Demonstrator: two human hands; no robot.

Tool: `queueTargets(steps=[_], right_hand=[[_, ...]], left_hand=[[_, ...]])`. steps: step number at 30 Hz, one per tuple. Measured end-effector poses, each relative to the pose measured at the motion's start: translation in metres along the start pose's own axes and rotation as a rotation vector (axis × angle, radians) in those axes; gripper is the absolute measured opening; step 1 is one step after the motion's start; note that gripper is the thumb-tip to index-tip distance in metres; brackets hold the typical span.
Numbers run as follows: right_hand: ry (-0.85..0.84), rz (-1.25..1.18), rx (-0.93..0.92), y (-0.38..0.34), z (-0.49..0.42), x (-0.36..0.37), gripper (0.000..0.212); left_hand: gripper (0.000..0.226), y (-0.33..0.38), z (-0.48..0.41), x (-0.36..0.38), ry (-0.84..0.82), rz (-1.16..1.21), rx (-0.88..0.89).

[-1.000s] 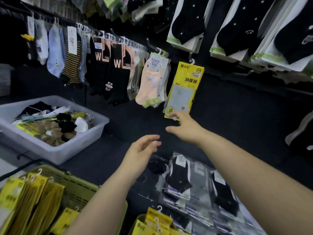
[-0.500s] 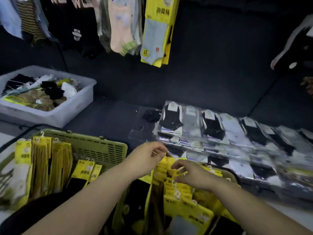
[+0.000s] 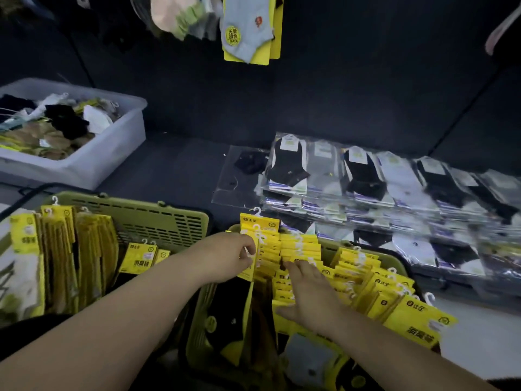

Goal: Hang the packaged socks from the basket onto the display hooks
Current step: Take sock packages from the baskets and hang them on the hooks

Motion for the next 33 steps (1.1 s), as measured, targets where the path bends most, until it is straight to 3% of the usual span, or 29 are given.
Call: queueTargets(steps=[3, 5, 7, 9, 13, 15, 18, 20, 22, 25, 26, 29, 33], right_hand=[[0.155, -0.115, 0.042, -0.031, -0.035, 0.0, 0.093], [0.134, -0.288, 0.103, -0.048, -0.058, 0.0, 0.09], [0.163, -0.348, 0.141, -0.057, -0.07, 0.0, 0.065], [0.282, -0.497, 0.174, -0.054, -0.07, -0.002, 0.029], [0.429, -1.021, 0.215, -0.038, -0.05, -0.023, 0.024], [0.489, -1.219, 0.148, -0.035, -0.04, -0.038, 0.022], [0.554, -1.386, 0.081, -0.038, -0.033, -0.053, 0.013], [0.682, -1.459, 0.166, -0.038, -0.032, -0.049, 0.01], [0.683, -1.408, 0.296, -0.039, -0.031, -0.031, 0.02], [0.265, -0.808, 0.305, -0.057, -0.034, 0.021, 0.016], [0.16, -0.593, 0.271, -0.065, -0.035, 0.04, 0.023], [0.199, -0.391, 0.294, -0.085, -0.045, 0.068, 0.047], [0.318, -0.459, 0.472, -0.089, -0.058, 0.064, 0.039]], left_hand=[[0.031, -0.006, 0.002, -0.002, -0.032, -0.047, -0.069], [0.034, -0.009, 0.005, -0.003, -0.061, -0.08, -0.096], [0.04, -0.013, 0.007, -0.004, -0.085, -0.086, -0.121], [0.056, -0.018, 0.007, -0.005, -0.06, -0.072, -0.164], [0.099, -0.033, 0.007, -0.008, 0.013, 0.146, -0.353], [0.085, -0.035, 0.006, -0.007, -0.047, 0.383, -0.338], [0.024, -0.036, 0.004, -0.007, -0.007, 0.674, -0.181], [0.017, -0.039, 0.004, -0.011, 0.09, 0.767, -0.175], [0.02, -0.047, 0.003, -0.019, 0.239, 0.815, -0.222], [0.019, -0.057, 0.005, -0.031, 0.409, 0.854, -0.298], [0.018, -0.06, 0.005, -0.032, 0.443, 0.828, -0.307], [0.025, -0.063, 0.008, -0.035, 0.469, 0.739, -0.318], [0.029, -0.064, 0.011, -0.034, 0.425, 0.722, -0.3]])
Point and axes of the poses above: each hand's wrist, its own z-axis away from the middle knuckle, its own x-axis out of the palm, y = z × x, the point moved 2 cm from there along -z, towards the middle knuckle, and after that the axes turned 7 degrees about -x, right-handed, at the moved point
